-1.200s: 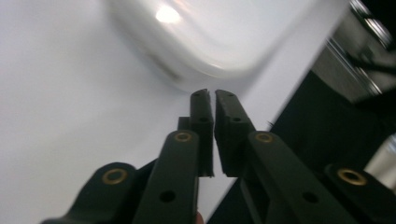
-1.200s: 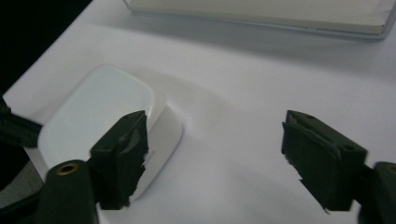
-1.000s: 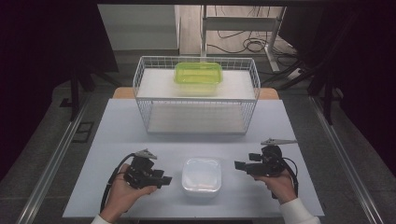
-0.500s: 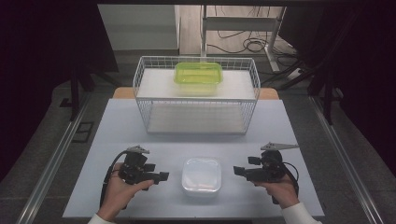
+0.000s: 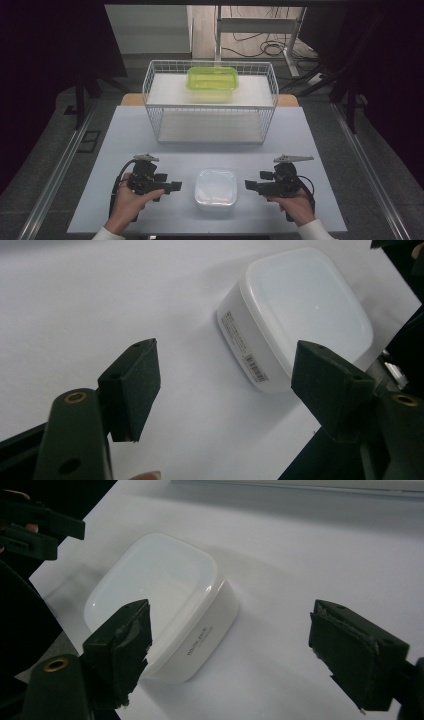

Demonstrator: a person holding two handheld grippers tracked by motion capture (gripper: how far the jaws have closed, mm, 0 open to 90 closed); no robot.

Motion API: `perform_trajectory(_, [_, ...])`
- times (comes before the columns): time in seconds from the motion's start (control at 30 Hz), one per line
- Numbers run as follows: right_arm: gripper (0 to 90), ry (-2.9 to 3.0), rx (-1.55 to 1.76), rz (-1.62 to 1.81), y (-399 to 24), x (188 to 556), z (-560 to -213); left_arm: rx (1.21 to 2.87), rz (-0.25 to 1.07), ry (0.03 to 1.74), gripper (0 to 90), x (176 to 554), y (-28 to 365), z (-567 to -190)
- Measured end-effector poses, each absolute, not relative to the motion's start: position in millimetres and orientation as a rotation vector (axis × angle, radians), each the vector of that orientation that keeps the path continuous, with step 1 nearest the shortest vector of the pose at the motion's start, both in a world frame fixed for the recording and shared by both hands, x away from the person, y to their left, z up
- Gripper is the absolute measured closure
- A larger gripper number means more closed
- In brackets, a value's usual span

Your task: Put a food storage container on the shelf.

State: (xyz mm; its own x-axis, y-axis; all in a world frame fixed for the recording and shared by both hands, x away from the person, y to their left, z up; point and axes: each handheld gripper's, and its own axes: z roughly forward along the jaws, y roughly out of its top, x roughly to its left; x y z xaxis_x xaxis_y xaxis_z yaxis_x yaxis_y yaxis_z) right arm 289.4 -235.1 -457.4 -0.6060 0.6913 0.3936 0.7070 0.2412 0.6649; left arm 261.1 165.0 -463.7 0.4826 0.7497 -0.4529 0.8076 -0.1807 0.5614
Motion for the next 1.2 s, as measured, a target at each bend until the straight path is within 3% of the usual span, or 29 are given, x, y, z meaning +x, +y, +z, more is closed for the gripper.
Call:
perform_trajectory(0.37, [21.8, -2.411, -1.477, -1.292, -233, 293, -462, 1.908, -0.205, 1.290, 27.2, 275, 152, -470])
perform_trajectory(0.6, [32.7, -2.294, -1.511, -1.316, -229, 290, -465, 1.874, -0.283, 1.308, 31.4, 280, 145, -475])
perform_trajectory(1.2, [48.0, -2.220, -1.445, -1.248, -213, 291, -481, 1.833, -0.449, 1.287, 47.0, 286, 140, -493])
